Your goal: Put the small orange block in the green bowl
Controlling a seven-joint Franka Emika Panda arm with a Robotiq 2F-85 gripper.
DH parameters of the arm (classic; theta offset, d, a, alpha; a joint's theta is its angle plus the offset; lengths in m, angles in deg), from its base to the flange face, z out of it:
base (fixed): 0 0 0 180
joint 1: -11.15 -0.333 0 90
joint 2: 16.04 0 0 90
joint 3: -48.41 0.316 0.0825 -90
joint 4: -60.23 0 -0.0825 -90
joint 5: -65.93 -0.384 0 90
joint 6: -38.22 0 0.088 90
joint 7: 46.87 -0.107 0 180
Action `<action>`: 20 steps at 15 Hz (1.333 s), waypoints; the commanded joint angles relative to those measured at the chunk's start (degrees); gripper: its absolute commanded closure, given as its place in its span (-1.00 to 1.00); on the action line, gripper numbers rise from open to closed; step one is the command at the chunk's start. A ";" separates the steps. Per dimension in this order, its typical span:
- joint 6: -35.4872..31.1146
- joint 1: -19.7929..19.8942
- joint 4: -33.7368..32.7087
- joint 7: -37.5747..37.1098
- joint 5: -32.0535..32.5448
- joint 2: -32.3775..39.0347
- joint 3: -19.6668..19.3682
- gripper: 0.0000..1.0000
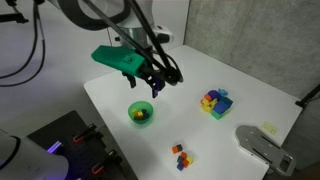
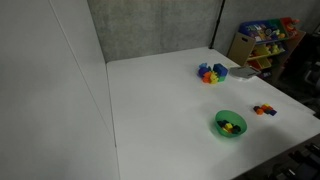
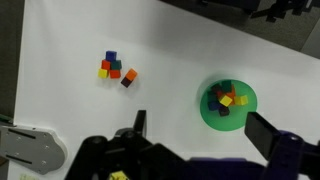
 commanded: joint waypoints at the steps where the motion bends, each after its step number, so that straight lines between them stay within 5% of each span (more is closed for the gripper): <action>1: 0.10 0.32 -7.33 4.03 -2.87 12.06 -1.57 -1.00; 9: -11.49 6.13 -12.92 9.90 -4.22 32.93 -1.35 -1.00; 20: -23.74 15.39 -21.12 7.61 -19.76 50.23 5.87 -1.00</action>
